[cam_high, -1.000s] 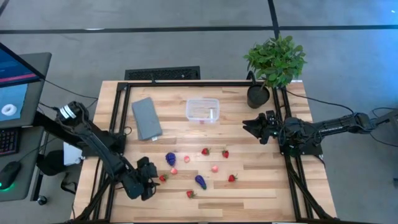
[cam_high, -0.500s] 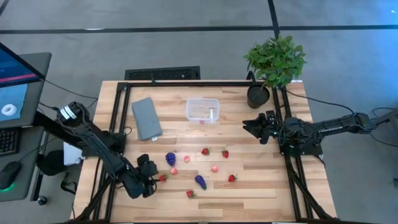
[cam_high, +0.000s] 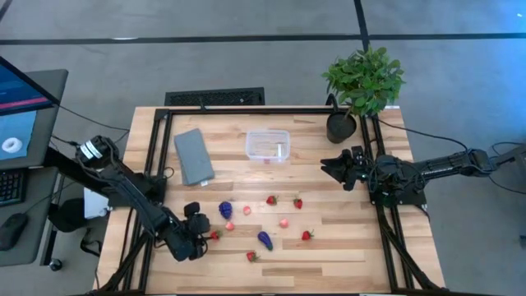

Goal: Pick and placing Produce into tupperware
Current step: Put the strawberry into the transparent bin

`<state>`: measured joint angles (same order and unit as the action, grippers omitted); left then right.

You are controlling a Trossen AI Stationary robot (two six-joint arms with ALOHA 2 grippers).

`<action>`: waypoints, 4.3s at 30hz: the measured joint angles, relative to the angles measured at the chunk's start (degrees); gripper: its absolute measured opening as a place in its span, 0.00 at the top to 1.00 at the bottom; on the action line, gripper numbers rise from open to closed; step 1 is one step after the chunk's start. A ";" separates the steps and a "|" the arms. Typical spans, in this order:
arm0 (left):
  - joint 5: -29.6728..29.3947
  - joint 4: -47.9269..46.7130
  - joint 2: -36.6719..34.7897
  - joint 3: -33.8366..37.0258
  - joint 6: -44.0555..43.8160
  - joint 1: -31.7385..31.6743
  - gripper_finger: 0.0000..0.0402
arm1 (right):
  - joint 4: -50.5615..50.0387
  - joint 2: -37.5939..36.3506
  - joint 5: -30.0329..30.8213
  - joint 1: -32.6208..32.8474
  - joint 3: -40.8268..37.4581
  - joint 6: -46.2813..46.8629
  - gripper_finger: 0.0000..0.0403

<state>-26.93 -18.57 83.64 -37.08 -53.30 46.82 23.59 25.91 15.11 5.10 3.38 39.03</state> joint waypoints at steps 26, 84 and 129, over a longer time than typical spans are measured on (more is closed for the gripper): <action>7.37 3.06 0.00 0.00 8.62 -5.09 0.50 | 0.00 0.00 0.00 0.00 0.00 1.07 0.35; 7.55 11.14 -0.50 0.01 10.01 -8.64 0.63 | -0.03 0.02 -0.02 -0.11 -0.02 2.94 0.35; 7.67 -1.53 -10.23 -1.20 18.95 -22.06 0.64 | -1.31 0.02 -0.24 3.06 -0.02 2.46 0.35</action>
<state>-19.26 -20.10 73.41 -38.28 -34.35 24.75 22.28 25.93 14.87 8.16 3.36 41.48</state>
